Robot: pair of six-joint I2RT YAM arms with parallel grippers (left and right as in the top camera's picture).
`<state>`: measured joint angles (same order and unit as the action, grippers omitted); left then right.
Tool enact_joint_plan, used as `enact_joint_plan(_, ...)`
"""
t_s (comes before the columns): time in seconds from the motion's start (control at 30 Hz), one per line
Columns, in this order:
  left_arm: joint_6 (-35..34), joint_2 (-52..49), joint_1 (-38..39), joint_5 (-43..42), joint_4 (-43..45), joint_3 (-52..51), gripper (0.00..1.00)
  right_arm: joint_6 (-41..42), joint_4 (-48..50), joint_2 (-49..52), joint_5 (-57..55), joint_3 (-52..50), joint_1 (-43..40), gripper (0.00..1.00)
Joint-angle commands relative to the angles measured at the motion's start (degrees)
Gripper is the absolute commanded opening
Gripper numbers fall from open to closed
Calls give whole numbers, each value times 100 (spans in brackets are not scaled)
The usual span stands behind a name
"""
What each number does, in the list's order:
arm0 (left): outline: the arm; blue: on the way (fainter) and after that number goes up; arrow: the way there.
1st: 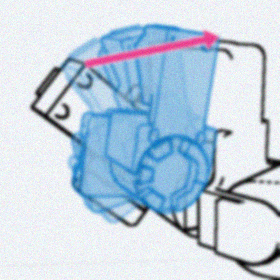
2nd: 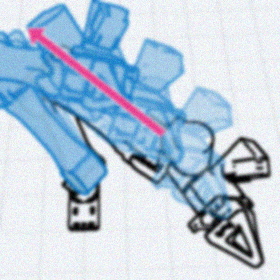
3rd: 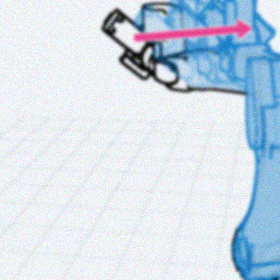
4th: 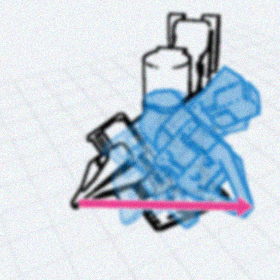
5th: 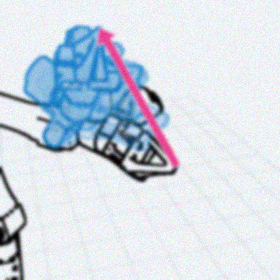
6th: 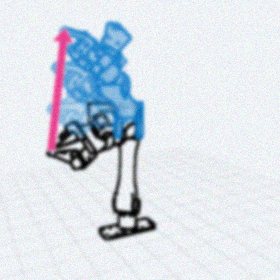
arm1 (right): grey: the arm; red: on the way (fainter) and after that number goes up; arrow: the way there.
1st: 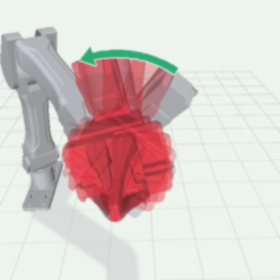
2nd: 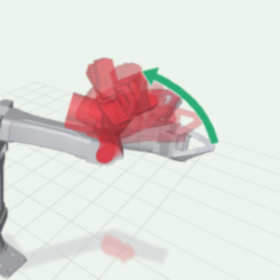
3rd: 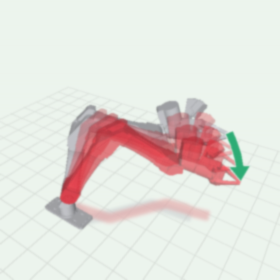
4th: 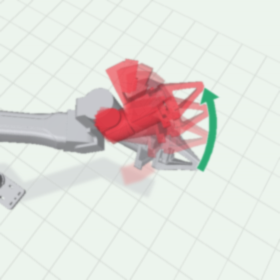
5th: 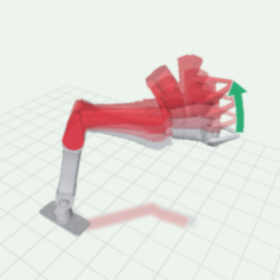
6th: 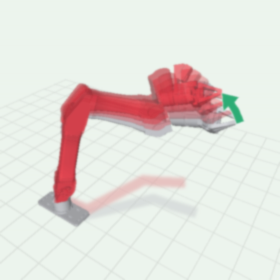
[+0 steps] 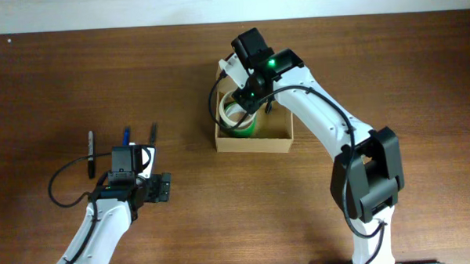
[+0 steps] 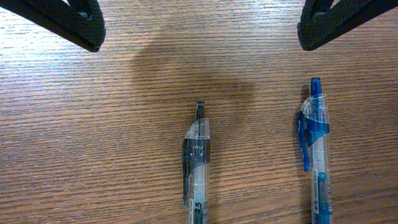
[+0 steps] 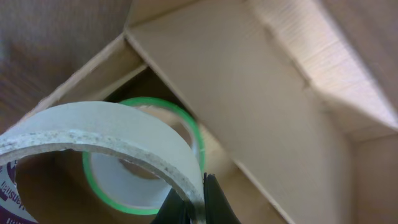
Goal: Pack container
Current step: 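Carry the white tape into the box and lower it onto the green tape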
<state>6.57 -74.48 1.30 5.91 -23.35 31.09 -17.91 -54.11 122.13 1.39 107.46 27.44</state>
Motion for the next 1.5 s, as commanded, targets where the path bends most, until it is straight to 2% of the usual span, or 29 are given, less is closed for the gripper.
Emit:
enact_joint_plan(0.0,-50,-31,-31,-76,-7,68,99,101,-17,129,247,26,-9,4)
enact_joint_plan(0.53,-50,-31,-31,-76,-7,68,99,105,168,400,57,-118,-52,4)
enact_joint_plan(1.47,-50,-31,-31,-76,-7,68,99,85,33,179,-243,118,-68,4)
